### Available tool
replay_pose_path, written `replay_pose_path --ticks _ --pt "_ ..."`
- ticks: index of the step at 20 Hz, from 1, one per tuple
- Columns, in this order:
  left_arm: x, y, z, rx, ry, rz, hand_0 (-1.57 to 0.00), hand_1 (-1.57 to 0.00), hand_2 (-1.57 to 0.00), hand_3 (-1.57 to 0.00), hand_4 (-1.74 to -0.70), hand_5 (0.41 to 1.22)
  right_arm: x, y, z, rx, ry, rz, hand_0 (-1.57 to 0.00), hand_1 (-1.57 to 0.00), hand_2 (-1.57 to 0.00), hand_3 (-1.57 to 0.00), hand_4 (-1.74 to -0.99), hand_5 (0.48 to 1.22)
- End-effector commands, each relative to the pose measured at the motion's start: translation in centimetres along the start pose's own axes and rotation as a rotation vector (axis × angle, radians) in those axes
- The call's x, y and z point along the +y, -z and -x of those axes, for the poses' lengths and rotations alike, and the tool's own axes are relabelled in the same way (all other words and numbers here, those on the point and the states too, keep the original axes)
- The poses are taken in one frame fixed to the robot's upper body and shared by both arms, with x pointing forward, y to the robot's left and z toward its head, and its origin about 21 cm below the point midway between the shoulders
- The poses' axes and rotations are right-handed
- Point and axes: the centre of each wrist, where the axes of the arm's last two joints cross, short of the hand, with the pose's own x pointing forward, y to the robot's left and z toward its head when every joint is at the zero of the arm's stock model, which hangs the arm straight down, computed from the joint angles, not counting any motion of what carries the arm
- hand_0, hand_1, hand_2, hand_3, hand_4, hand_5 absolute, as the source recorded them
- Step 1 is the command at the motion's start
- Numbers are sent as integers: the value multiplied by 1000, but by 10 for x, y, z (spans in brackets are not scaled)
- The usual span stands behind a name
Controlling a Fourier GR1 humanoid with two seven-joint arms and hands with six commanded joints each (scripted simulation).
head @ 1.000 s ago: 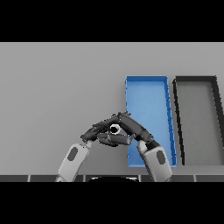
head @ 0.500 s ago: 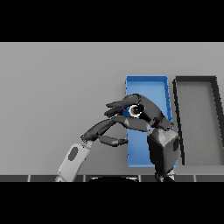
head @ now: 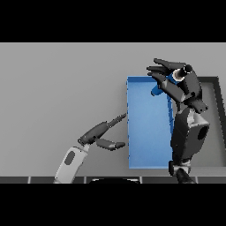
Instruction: Pick up the blue pipe and place it into the blue bin.
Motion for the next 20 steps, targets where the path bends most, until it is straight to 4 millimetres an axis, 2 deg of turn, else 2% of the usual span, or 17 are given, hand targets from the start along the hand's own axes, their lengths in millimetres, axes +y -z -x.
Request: replay_pose_path --ticks 1,5,10,11,15,19,20 --pt "-2 4 -3 4 3 -5 1 1 1 1 -950 474 -6 -4 7 29 -11 30 -1571 -1571 -1571 -1571 -1499 1221" --pt "2 3 -1 3 8 -13 1 1 1 1 -943 465 -27 -24 36 170 -39 129 -1571 -1571 -1571 -1571 -1499 1221" --pt "2 2 4 0 21 -18 1 1 1 1 -931 460 -36 -57 80 376 -63 228 -1571 -1571 -1571 -1571 -1500 1221" --pt "2 7 -1 -8 25 -21 1 1 1 1 -929 462 -36 -62 89 416 -57 253 -1571 -1571 -1571 -1571 -1500 1221" --pt "6 4 3 -2 40 -29 1 1 1 1 -928 466 -34 -89 125 579 -41 359 -1571 -1571 -1571 -1571 -1500 1221" --pt "7 5 4 -24 49 -39 1 1 1 1 -923 476 -25 -105 154 702 16 390 -1571 -1571 -1571 -1571 -1497 1221" --pt "6 5 4 -25 44 -38 1 1 1 1 -923 478 -27 -110 160 736 21 394 -1571 -1571 -1571 -1257 -1546 1221"
